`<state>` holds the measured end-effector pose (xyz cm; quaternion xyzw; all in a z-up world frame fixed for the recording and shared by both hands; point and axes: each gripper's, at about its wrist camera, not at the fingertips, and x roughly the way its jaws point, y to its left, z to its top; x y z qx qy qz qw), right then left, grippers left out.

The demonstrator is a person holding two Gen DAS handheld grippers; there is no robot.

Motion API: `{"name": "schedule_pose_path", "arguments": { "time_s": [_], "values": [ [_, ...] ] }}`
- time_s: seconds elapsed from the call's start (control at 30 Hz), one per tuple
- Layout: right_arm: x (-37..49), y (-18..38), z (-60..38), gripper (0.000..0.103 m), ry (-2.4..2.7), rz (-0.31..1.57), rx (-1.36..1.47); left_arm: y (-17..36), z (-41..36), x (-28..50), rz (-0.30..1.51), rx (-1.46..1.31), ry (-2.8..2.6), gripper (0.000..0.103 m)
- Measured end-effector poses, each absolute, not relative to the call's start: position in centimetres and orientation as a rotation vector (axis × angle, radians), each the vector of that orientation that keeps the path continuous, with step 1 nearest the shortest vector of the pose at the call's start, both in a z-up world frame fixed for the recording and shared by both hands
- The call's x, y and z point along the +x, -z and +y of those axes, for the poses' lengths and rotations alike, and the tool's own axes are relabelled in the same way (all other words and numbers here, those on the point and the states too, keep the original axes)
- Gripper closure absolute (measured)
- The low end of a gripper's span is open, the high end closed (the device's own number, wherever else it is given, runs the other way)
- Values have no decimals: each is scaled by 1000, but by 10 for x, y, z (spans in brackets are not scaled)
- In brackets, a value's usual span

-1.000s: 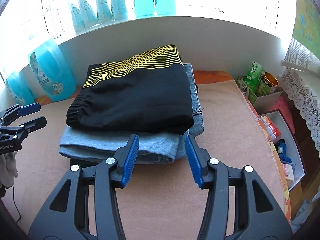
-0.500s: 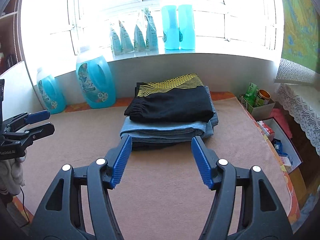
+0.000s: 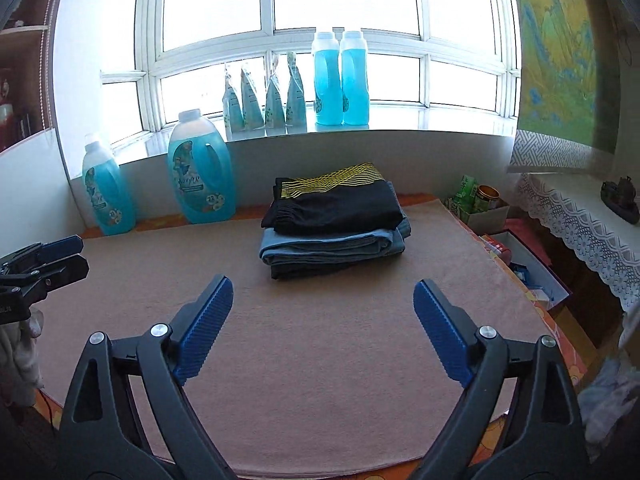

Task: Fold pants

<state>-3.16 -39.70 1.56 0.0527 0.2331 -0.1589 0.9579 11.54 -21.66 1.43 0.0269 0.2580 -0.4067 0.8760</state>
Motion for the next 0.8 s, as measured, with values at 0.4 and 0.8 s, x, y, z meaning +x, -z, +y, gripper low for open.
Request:
{"name": "schedule_pose_path", "arguments": {
  "time_s": [0.4, 0.8],
  "values": [
    [-63, 3, -354, 0, 404, 430, 100, 17, -180, 55, 544, 101, 718, 24],
    [-71, 5, -345, 0, 410, 418, 101, 11, -161, 33, 480, 97, 630, 23]
  ]
}}
